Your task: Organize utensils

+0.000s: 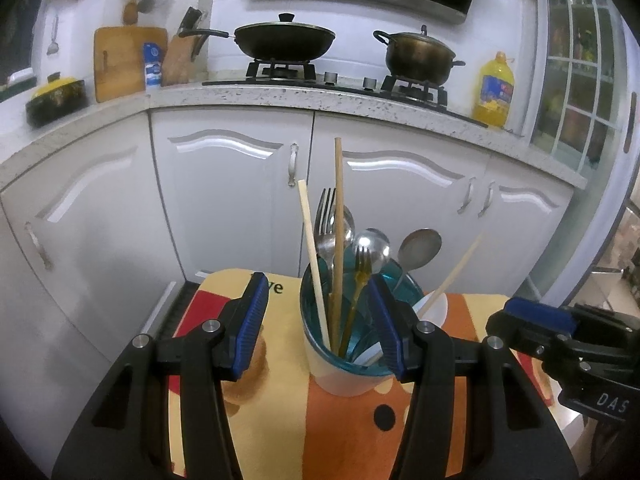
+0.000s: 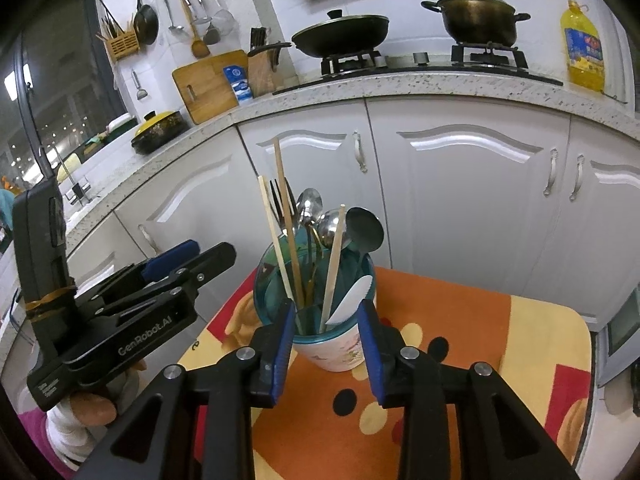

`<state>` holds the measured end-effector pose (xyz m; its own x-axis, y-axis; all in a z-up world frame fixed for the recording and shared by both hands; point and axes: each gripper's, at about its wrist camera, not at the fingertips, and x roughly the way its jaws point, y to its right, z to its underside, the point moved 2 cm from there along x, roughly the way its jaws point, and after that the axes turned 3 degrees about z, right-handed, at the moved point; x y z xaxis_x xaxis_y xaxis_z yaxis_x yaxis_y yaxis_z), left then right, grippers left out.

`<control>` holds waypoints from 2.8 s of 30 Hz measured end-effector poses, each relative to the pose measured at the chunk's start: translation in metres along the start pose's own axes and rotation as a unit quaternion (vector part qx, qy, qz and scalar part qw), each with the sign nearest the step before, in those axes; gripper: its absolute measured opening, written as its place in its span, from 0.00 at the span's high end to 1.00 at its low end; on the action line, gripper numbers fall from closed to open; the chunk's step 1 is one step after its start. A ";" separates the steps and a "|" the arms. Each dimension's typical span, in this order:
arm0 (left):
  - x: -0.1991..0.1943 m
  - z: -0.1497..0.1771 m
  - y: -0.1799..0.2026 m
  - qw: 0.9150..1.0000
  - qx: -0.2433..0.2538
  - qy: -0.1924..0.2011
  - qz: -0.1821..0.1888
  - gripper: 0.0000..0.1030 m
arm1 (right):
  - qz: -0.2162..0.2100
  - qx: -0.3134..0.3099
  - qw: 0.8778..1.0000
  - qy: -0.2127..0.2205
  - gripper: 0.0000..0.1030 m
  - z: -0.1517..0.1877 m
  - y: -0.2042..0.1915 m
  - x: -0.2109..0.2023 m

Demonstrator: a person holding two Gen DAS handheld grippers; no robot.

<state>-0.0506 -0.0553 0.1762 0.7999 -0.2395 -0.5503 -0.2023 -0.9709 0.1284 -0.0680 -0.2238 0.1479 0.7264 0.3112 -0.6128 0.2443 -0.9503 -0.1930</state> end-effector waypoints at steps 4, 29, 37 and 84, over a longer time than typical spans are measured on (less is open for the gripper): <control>-0.001 0.003 -0.002 1.000 -0.006 -0.008 -0.007 0.51 | 0.008 -0.002 1.000 0.004 0.68 0.002 -0.001 0.000; -0.004 0.023 -0.013 0.999 -0.002 -0.036 -0.035 0.51 | 0.041 -0.006 0.999 -0.025 0.64 0.025 -0.020 0.032; -0.003 0.025 -0.010 0.999 0.005 -0.041 -0.035 0.51 | 0.042 -0.005 0.999 -0.029 0.64 0.027 -0.018 0.031; -0.005 0.022 -0.007 0.998 0.000 -0.031 -0.048 0.51 | 0.053 -0.021 0.998 -0.015 0.62 0.019 -0.023 0.022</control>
<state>-0.0654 -0.0468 0.1595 0.7792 -0.1442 -0.6100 -0.1266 -0.9893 0.0721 -0.0700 -0.1950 0.1244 0.7305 0.2083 -0.6503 0.1947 -0.9764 -0.0940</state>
